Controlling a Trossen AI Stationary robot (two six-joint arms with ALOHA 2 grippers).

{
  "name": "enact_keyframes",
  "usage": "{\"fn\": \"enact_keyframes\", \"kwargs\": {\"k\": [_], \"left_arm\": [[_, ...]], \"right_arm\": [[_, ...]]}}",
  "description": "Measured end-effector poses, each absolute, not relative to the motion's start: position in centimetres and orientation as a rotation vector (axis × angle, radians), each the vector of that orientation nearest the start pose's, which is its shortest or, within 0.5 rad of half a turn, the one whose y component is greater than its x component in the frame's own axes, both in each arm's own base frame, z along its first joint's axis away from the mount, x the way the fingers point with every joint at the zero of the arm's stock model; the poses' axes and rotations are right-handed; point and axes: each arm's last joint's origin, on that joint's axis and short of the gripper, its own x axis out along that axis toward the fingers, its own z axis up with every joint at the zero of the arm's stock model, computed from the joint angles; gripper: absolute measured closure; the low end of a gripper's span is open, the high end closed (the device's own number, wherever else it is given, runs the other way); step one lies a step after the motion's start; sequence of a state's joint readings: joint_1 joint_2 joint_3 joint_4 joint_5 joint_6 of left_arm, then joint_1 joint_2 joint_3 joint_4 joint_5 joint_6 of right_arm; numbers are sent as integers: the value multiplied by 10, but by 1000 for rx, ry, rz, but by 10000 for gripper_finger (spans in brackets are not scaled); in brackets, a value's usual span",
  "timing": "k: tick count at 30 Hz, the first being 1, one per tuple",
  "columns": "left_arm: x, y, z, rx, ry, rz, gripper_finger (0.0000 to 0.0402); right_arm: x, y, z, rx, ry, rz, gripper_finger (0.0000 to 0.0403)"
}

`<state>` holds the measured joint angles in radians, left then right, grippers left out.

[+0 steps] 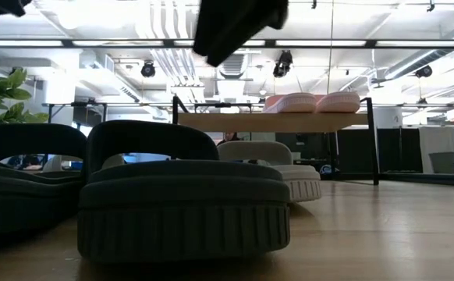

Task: Pick and place slides into the shelf
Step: Put the right black slide on the shelf

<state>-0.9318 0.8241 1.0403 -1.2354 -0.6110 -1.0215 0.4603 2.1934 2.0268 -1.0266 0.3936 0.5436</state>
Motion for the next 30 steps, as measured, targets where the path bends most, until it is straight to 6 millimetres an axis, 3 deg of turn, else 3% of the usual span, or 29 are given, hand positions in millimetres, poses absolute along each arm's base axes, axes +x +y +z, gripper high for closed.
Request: {"fn": "enact_keyframes", "kwargs": {"k": [7,12,19,26,30], "left_arm": [[77,-76,328,-288,766,97,178],[73,-71,330,-308,752,87,178],[70,-67,328,-313,744,86,178],[70,-67,325,-304,748,91,178],[71,-67,320,-294,757,98,178]], "right_arm": [[443,210,214,-35,1112,-178,247],[450,218,200,-79,1119,-162,241],[449,218,197,-201,1035,-308,243],[451,214,190,-165,1080,-268,242],[450,218,198,-165,1065,-254,243]]}}
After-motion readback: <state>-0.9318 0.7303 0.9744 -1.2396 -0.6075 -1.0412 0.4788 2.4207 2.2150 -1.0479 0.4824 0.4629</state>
